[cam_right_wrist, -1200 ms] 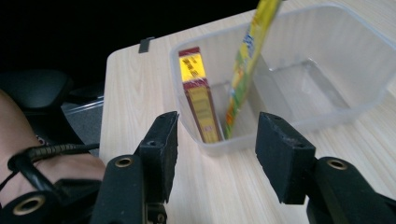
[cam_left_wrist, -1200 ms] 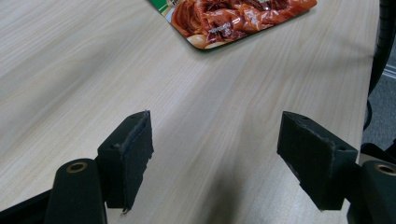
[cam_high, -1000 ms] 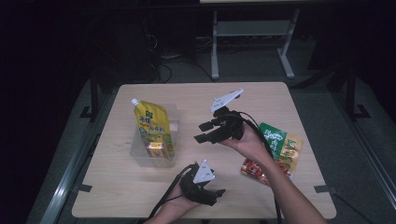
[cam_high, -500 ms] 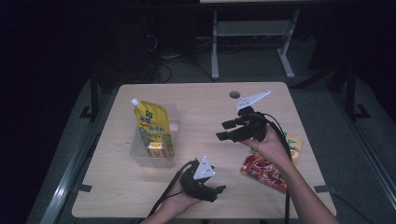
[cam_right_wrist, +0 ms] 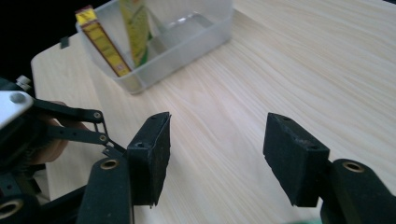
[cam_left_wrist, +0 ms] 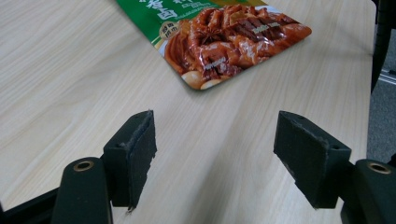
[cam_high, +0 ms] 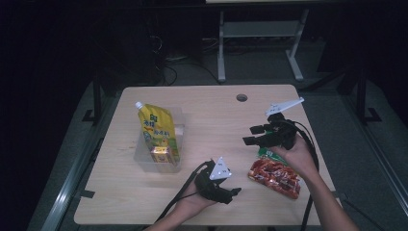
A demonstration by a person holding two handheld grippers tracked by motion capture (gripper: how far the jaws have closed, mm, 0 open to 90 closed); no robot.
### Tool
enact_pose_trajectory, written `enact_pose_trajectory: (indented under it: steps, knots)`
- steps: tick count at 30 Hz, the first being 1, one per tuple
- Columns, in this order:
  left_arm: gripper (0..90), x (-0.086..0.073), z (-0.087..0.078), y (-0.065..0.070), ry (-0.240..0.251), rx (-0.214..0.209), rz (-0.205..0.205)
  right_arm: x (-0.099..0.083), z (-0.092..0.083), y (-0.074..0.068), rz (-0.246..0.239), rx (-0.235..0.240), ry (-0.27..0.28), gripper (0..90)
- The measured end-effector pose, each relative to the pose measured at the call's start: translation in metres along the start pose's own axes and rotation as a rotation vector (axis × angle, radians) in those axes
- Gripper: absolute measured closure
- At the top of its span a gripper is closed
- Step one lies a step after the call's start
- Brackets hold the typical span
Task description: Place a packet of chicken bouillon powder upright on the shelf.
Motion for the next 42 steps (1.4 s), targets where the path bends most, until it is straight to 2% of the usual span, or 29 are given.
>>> enact_pose_trajectory:
  steps: [3,9,10,15,19,23,24,25,30,32,33,37,42]
  knots:
    - [30.3,0.003,0.004,0.000,0.009,-0.001,-0.009,-0.006,-0.008,0.009,0.026,-0.017,0.006,39.9]
    - [33.5,0.011,0.016,-0.003,0.002,-0.007,0.004,-0.014,-0.019,0.024,0.055,-0.063,0.020,39.6]
    - [33.9,0.013,0.021,-0.005,-0.005,-0.008,0.004,-0.018,-0.022,0.029,0.076,-0.078,0.022,39.4]
    - [36.4,0.017,0.029,-0.006,-0.016,-0.025,-0.003,-0.030,-0.030,0.044,0.110,-0.114,0.020,38.6]
    - [39.4,0.021,0.037,-0.008,-0.014,-0.026,0.000,-0.040,-0.037,0.056,0.153,-0.143,0.027,37.9]
    - [42.3,0.026,0.045,-0.010,-0.013,-0.021,-0.010,-0.047,-0.042,0.065,0.170,-0.166,0.030,37.6]
    - [43.6,0.028,0.050,-0.011,-0.009,-0.020,-0.025,-0.051,-0.045,0.070,0.189,-0.174,0.033,37.4]
    - [45.0,0.029,0.052,-0.012,-0.013,-0.022,-0.016,-0.054,-0.047,0.072,0.197,-0.181,0.034,37.4]
    - [51.9,0.033,0.061,-0.012,-0.019,-0.027,-0.007,-0.061,-0.051,0.084,0.225,-0.206,0.035,37.1]
    - [56.9,0.035,0.067,-0.011,-0.018,-0.020,-0.014,-0.065,-0.052,0.090,0.239,-0.219,0.039,37.1]
    - [60.2,0.035,0.071,-0.011,-0.025,-0.030,-0.015,-0.069,-0.054,0.096,0.256,-0.232,0.040,37.1]
    - [62.3,0.035,0.079,-0.010,-0.032,-0.038,-0.025,-0.076,-0.057,0.105,0.287,-0.254,0.041,36.9]
    - [64.0,0.036,0.086,-0.009,-0.054,-0.036,-0.004,-0.084,-0.058,0.117,0.324,-0.284,0.045,36.4]
Point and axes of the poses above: each handheld gripper's, and its own axes: z roughly forward along the jaws, x roughly out of its top, y roughly to its right, the point moved 5 cm from there along z, roughly forward along the jaws, and after that the axes turned 15 degrees about z, right-handed, at the moved point
